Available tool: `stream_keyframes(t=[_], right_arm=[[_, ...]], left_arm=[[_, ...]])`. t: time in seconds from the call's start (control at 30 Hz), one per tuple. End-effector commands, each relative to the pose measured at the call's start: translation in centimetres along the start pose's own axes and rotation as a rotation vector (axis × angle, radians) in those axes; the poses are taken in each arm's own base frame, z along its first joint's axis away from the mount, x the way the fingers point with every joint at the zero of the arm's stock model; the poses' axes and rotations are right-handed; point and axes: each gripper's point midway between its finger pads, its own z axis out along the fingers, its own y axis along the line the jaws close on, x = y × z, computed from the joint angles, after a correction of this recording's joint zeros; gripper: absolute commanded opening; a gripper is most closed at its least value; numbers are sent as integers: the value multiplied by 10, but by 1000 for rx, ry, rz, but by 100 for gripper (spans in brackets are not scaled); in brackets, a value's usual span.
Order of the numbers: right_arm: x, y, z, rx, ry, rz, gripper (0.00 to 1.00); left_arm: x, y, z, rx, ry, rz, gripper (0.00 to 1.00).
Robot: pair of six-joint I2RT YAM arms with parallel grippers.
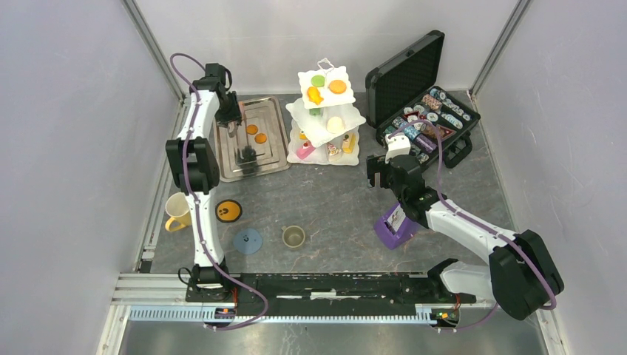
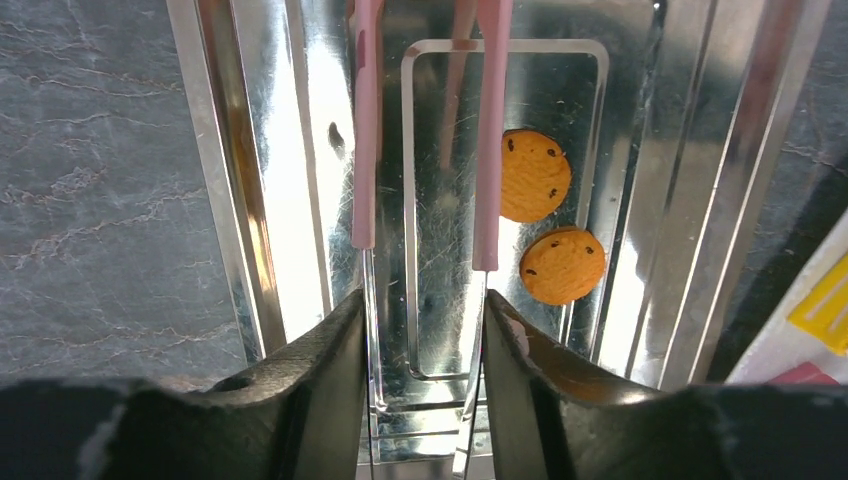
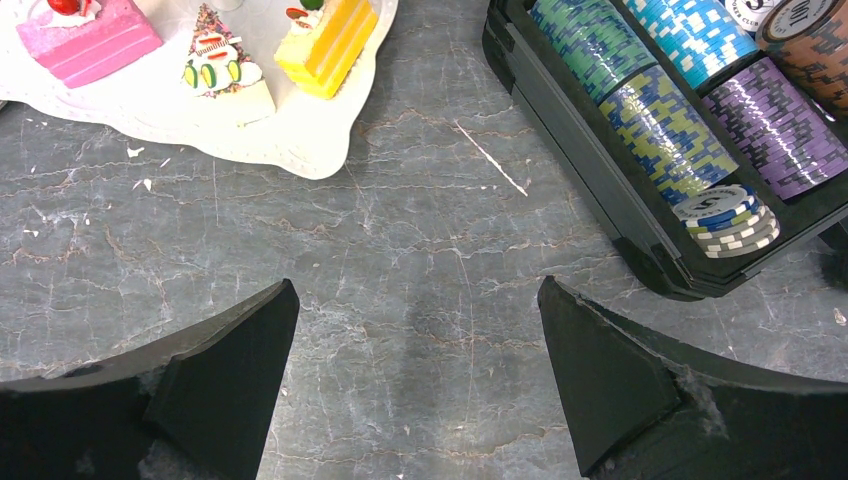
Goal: Serve the afternoon tea
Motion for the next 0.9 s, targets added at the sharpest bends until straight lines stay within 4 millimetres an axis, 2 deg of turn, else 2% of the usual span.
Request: stream_keyframes(t=[0.0,0.07,0.13,0.23,0.3,0.37,0.43,0.53,0.63,0.67,0.77,0.87], right_arm=[[-22,5,2,-10,-56,18,98],[-23,5,2,-10,-58,19,98],[-23,5,2,-9,-58,20,98],[-23,6,2,-13,-57,20,98],[-23,6,2,-15,-59,21,98],[-24,5,1,-14,-60,21,98],[-24,5,1,-13,-61,22,98],[-26,6,1,-15,-65,22,98],[-27,5,0,-14,-65,23,98],[-27,5,-1,-13,-67,24,98],[-28,3,-2,-6,-71,23,98],[-29,3,-3,-5,-74,20,98]], left_arm=[[-13,-7,-3,47,-36,59,45],[-13,-6,-5,43,-37,62,39],[-16,-4,-11,33,-49,61,26],[-24,-5,-28,36,-85,55,22],[-29,-1,-46,11,-107,39,20],[-30,0,-75,6,-126,26,19],[-22,3,-108,4,-148,15,19],[1,0,-152,48,-163,21,20],[27,-16,-208,150,-207,48,22],[40,-32,-228,204,-222,79,23],[69,-63,-283,313,-275,174,27],[96,-101,-328,393,-320,306,28]])
